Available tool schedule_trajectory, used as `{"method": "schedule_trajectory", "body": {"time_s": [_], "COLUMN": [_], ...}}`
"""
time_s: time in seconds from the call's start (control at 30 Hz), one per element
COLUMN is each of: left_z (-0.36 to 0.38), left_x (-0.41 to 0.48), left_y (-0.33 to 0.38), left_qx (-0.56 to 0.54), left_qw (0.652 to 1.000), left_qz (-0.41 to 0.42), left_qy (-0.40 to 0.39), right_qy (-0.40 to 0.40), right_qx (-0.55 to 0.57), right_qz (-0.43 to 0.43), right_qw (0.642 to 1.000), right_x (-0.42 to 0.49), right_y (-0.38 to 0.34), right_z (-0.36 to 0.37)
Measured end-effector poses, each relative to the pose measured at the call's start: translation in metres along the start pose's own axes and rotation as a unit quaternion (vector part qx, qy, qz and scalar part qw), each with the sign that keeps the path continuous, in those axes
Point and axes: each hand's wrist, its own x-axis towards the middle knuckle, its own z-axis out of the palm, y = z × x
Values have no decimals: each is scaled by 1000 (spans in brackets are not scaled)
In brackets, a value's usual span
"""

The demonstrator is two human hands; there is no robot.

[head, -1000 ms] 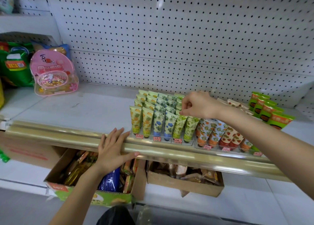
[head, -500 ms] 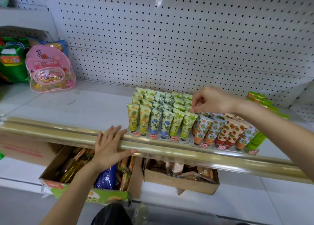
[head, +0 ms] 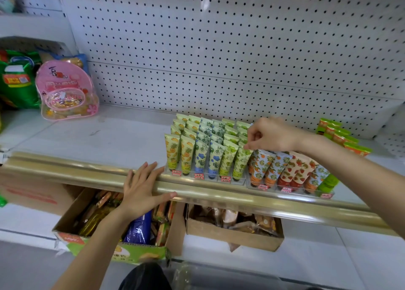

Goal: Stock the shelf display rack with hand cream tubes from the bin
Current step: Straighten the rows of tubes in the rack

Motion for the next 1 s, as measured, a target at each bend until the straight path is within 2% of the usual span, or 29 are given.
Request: {"method": "schedule_trajectory", "body": {"time_s": [0.13,0.33,0.63,1.0], "left_z": [-1,-2,1,0], "left_x": [-1,0,1,0], "left_y": [1,0,-3,1], "left_qx": [0,-3,-7,-26], "left_qw": [1000,1000,1000,1000], "left_qz": [0,2,1,-1], "left_qy": [-4,-6,-2,6], "right_qy": [-3,61,17,35], "right_qx": [23,68,31,21], "right_qz": [-4,-11,-4,6], "right_qw": [1000,996,999,999], "right_x": [2,22,43,46], "right_y": [3,5,-9,-11], "right_z": [-8,-18,3,9]}}
